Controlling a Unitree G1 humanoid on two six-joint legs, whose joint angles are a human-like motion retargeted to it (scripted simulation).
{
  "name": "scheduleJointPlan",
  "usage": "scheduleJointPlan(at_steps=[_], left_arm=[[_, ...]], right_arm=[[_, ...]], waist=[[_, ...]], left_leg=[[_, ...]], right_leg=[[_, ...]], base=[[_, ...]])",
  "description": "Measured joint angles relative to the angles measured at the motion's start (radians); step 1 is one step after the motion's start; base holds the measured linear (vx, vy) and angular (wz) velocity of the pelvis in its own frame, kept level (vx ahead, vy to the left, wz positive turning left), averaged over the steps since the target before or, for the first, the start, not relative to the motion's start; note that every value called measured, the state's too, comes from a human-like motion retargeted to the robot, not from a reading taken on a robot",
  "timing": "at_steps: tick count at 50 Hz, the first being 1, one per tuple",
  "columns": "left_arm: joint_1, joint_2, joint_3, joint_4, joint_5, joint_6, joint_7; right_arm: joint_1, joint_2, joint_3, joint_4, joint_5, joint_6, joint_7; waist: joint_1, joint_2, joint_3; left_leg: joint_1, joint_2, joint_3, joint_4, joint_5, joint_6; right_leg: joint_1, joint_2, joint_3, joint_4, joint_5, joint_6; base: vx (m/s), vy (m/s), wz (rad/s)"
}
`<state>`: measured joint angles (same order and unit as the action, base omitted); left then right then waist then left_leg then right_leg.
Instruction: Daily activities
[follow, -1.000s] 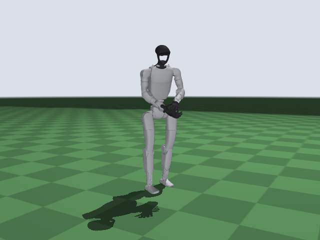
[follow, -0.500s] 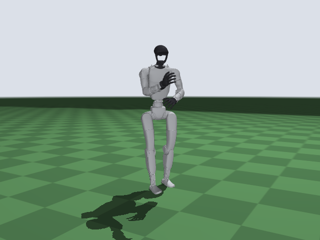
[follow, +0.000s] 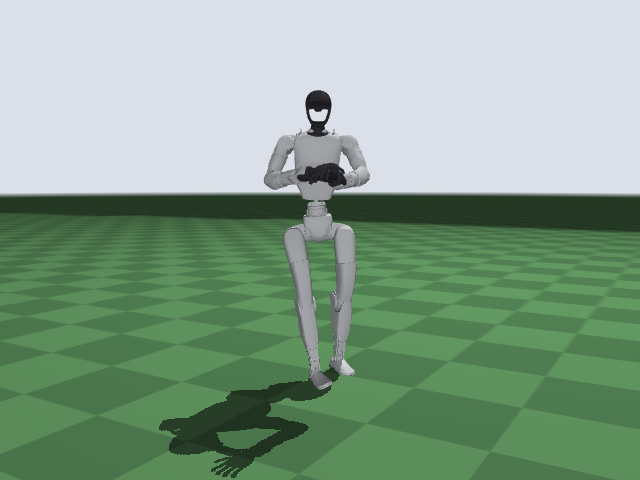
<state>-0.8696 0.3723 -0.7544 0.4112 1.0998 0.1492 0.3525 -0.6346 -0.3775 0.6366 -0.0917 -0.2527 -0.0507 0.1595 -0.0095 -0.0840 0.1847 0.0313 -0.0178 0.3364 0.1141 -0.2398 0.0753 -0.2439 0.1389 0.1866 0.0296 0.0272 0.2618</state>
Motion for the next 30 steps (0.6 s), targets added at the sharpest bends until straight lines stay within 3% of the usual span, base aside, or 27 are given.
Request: scheduleJointPlan(at_steps=[7, 15, 22, 30], left_arm=[[0.014, 0.022, 0.002, 0.010, -0.068, -0.087, -0.012], [0.328, 0.125, 0.161, -0.271, -0.111, -0.122, -0.031], [0.312, 0.137, 0.193, -0.340, -0.055, -0.049, -0.046], [-0.009, 0.048, 0.098, 0.007, -0.117, 0.058, -0.109]], right_arm=[[-0.203, 0.048, -0.145, 0.157, -0.099, 0.038, -0.128], [0.005, 0.044, -0.217, 0.175, -0.088, 0.038, -0.130], [0.072, 0.070, -0.046, 0.225, -0.094, 0.057, 0.050], [-0.063, 0.114, 0.142, 0.233, -0.069, 0.083, 0.271]], waist=[[0.011, -0.004, 0.010], [0.050, -0.007, 0.011], [0.056, -0.017, -0.013], [0.015, -0.029, -0.015]], left_leg=[[0.002, -0.004, 0.018, 0.004, 0.009, 0.014], [0.022, -0.008, 0.041, -0.010, 0.012, 0.026], [0.032, -0.012, 0.061, -0.013, 0.017, 0.025], [0.017, -0.014, 0.094, 0.014, 0.018, 0.027]], right_leg=[[0.000, 0.014, 0.015, -0.009, 0.017, 0.000], [0.011, 0.030, 0.021, -0.021, 0.031, 0.000], [0.016, 0.038, 0.036, -0.028, 0.039, 0.000], [0.008, 0.041, 0.055, -0.030, 0.056, 0.000]], base=[[-0.01, 0.00, -0.33], [0.02, 0.01, -0.26], [0.00, -0.01, -0.27], [-0.03, 0.00, -0.27]])
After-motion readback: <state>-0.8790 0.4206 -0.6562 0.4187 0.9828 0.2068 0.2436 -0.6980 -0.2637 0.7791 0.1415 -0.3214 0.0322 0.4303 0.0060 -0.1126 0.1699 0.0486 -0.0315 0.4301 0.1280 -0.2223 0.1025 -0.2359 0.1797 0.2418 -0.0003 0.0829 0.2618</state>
